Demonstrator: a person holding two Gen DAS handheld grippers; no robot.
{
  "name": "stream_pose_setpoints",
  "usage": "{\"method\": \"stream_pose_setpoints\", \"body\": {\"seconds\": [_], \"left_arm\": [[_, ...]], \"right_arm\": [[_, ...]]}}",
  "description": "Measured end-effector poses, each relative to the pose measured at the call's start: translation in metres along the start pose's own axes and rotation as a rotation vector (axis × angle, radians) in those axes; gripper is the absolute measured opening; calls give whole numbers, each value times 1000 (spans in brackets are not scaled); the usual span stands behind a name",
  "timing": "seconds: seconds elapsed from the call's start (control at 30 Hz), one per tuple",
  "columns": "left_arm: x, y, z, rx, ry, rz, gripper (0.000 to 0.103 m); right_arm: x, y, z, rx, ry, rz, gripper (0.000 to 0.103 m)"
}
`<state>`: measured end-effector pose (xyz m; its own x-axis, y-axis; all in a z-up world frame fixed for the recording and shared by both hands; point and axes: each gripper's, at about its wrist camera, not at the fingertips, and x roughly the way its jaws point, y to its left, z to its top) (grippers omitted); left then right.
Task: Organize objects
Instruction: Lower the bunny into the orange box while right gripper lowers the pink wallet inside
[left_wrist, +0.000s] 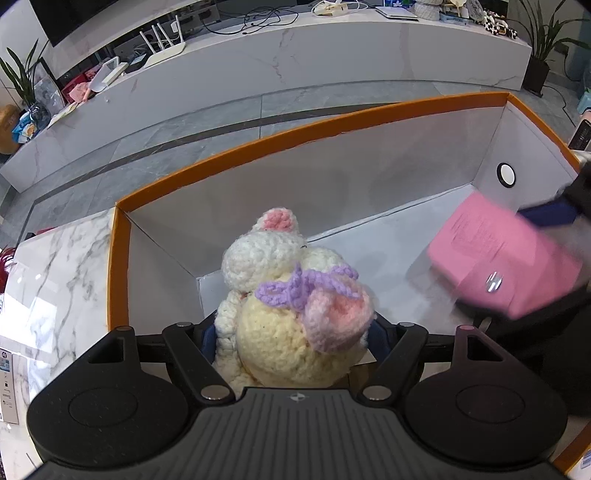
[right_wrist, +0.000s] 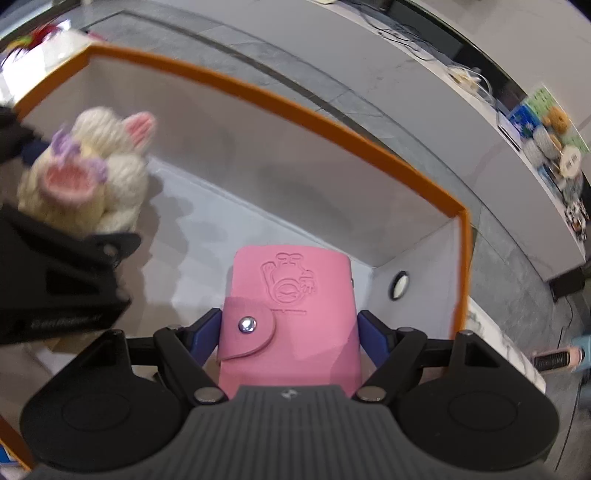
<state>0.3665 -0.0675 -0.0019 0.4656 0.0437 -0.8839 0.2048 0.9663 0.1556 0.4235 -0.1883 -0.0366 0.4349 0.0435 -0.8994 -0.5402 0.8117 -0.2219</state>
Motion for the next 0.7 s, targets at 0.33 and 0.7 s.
{"method": "stream_pose_setpoints", "body": {"seconds": [0.33,0.7], "left_arm": [[5,2,1,6,20,-3,89],[6,3,-1,7,24,-15,89]], "right_arm": [[15,1,10,34,110,68,79],[22,3,16,24,214,76,79]]}}
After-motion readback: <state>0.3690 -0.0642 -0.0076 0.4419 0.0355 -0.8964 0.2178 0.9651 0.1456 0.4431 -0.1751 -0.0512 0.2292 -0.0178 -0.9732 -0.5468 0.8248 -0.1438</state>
